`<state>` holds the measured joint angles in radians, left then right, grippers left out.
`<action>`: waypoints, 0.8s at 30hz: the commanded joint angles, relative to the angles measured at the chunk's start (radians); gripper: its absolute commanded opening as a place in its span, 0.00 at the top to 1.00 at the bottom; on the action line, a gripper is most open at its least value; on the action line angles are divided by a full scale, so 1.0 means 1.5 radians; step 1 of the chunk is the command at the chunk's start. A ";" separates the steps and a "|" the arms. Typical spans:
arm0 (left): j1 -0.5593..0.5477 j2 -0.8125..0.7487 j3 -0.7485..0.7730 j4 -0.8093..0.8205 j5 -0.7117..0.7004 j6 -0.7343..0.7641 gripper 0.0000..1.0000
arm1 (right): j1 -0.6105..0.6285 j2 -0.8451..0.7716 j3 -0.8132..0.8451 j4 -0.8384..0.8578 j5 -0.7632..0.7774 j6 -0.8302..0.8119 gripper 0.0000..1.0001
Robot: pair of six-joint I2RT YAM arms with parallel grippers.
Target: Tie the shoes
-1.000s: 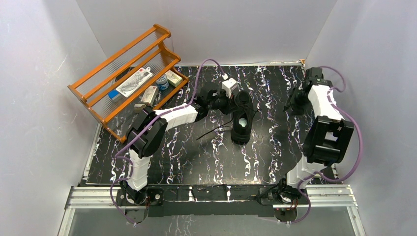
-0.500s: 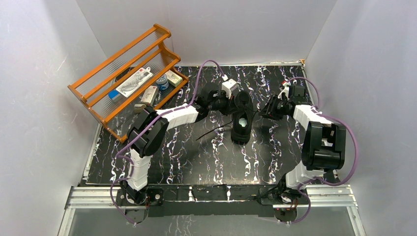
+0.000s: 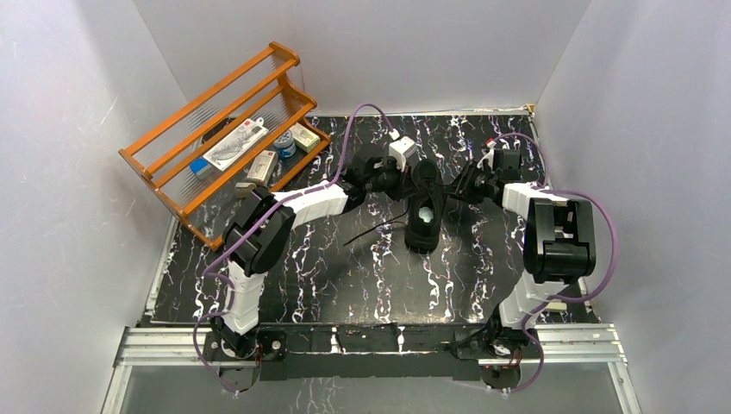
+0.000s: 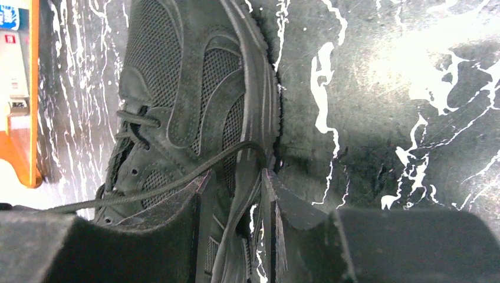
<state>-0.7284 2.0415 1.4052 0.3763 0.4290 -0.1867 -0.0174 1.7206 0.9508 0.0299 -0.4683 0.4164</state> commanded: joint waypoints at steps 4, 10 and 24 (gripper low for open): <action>0.002 -0.008 0.013 -0.004 0.004 -0.006 1.00 | 0.011 0.025 0.021 0.054 0.090 0.031 0.58; 0.002 -0.002 0.021 -0.009 0.007 -0.016 1.00 | 0.071 0.062 0.070 -0.016 0.180 -0.007 0.60; 0.002 -0.007 0.010 -0.018 0.010 -0.008 1.00 | 0.122 0.135 0.198 -0.307 0.479 -0.035 0.68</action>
<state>-0.7284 2.0415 1.4052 0.3569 0.4297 -0.2096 0.1780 1.8587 1.2427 -0.2916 0.0406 0.4183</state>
